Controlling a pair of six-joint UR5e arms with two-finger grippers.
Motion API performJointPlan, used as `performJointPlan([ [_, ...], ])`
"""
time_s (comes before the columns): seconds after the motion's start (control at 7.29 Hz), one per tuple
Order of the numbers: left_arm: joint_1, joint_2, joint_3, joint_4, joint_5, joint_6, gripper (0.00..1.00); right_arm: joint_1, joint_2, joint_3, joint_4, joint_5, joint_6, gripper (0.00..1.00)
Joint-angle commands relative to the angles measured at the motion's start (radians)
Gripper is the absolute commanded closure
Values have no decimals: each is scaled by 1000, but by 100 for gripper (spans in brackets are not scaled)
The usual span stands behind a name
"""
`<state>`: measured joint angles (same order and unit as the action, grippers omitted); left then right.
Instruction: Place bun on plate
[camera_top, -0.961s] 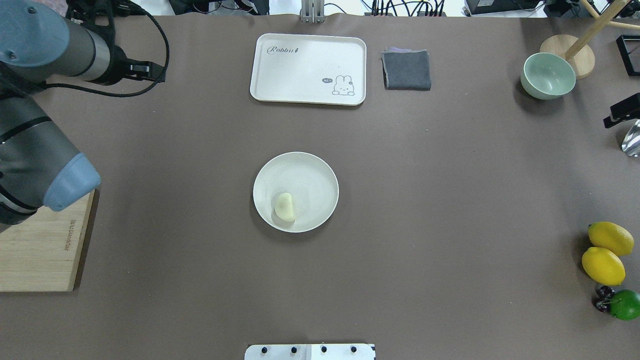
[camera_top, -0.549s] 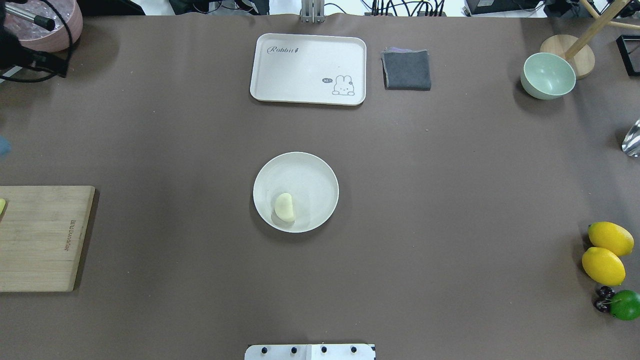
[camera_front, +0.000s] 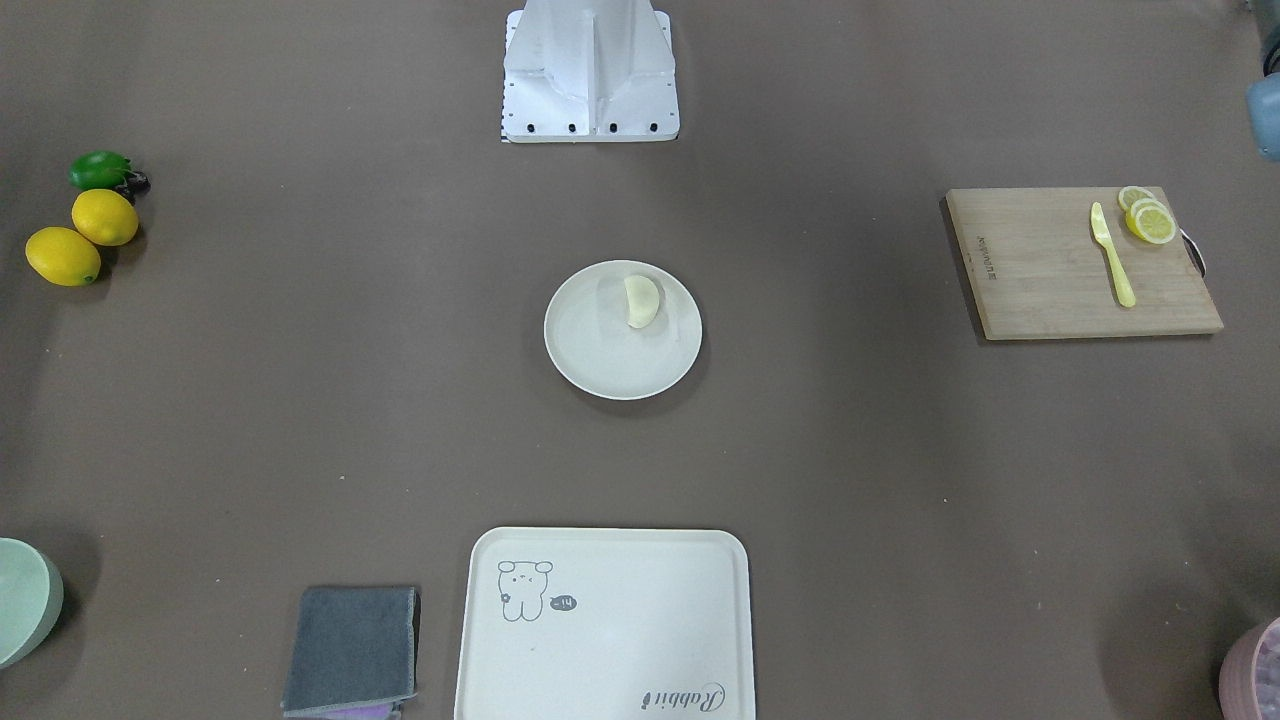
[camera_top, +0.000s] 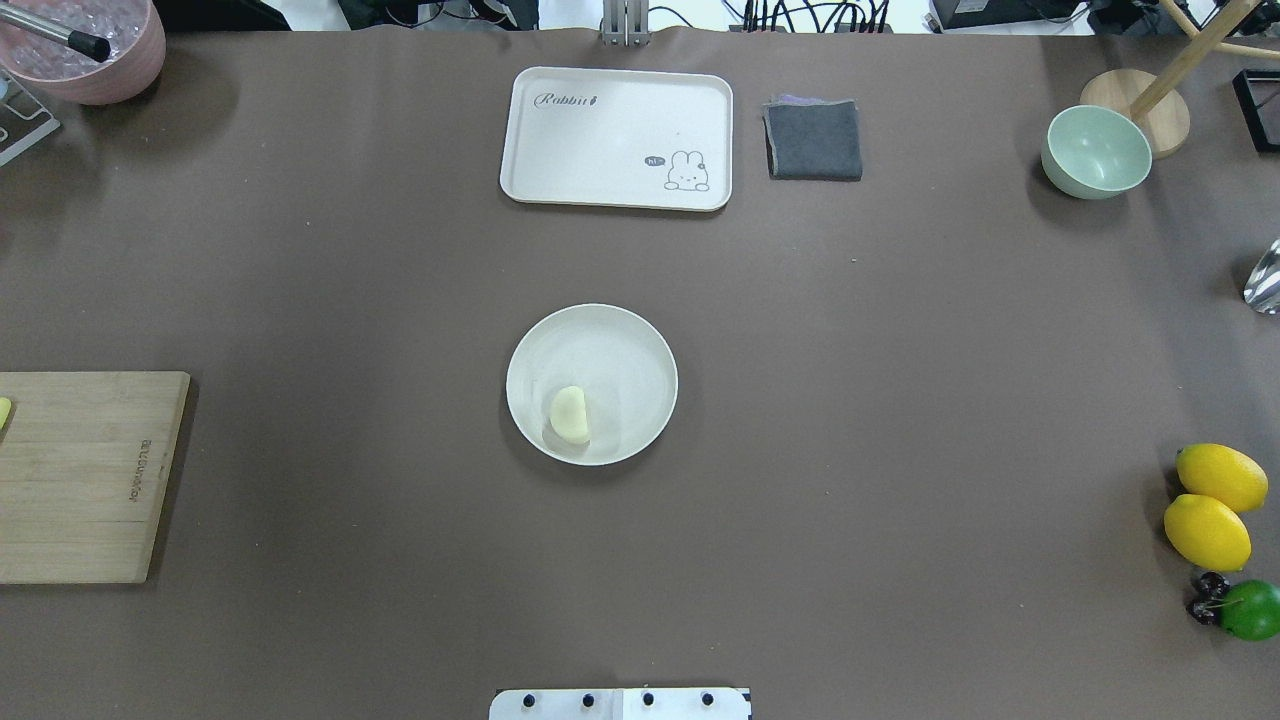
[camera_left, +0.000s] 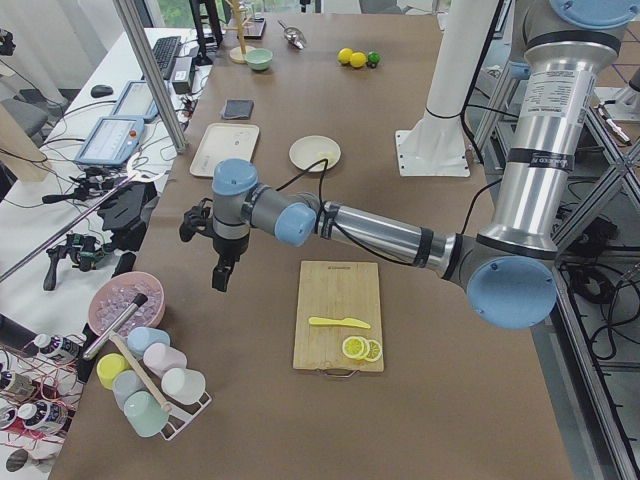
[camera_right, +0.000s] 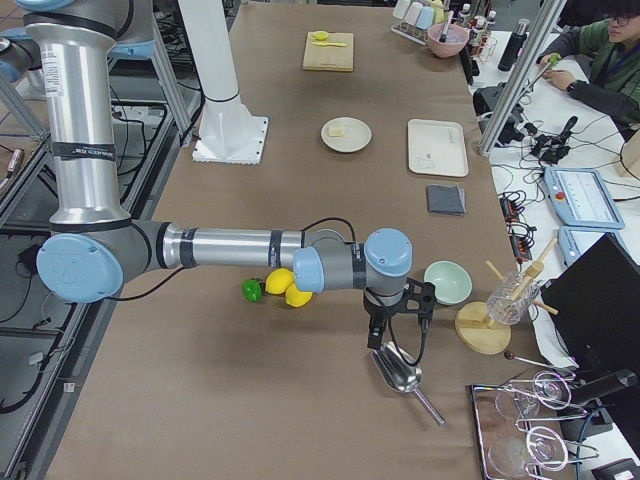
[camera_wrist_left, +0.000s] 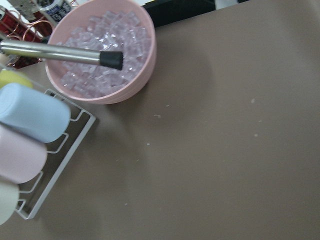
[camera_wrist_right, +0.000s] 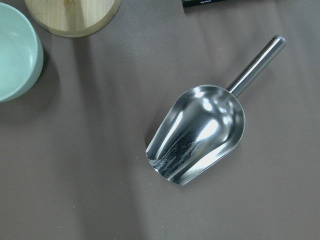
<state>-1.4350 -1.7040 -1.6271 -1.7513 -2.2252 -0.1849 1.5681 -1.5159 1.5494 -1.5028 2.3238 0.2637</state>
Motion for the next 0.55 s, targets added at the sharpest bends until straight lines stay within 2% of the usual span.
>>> performJointPlan([
  [0.0, -42, 70, 6, -1, -39, 91, 2, 43, 99, 12, -275, 3, -101, 0],
  [0.14, -54, 89, 6, -2, -83, 93, 2, 59, 130, 33, -365, -1, -133, 0],
  [0.41, -71, 134, 9, -33, -93, 93, 2, 90, 65, 40, -364, 6, -312, 0],
])
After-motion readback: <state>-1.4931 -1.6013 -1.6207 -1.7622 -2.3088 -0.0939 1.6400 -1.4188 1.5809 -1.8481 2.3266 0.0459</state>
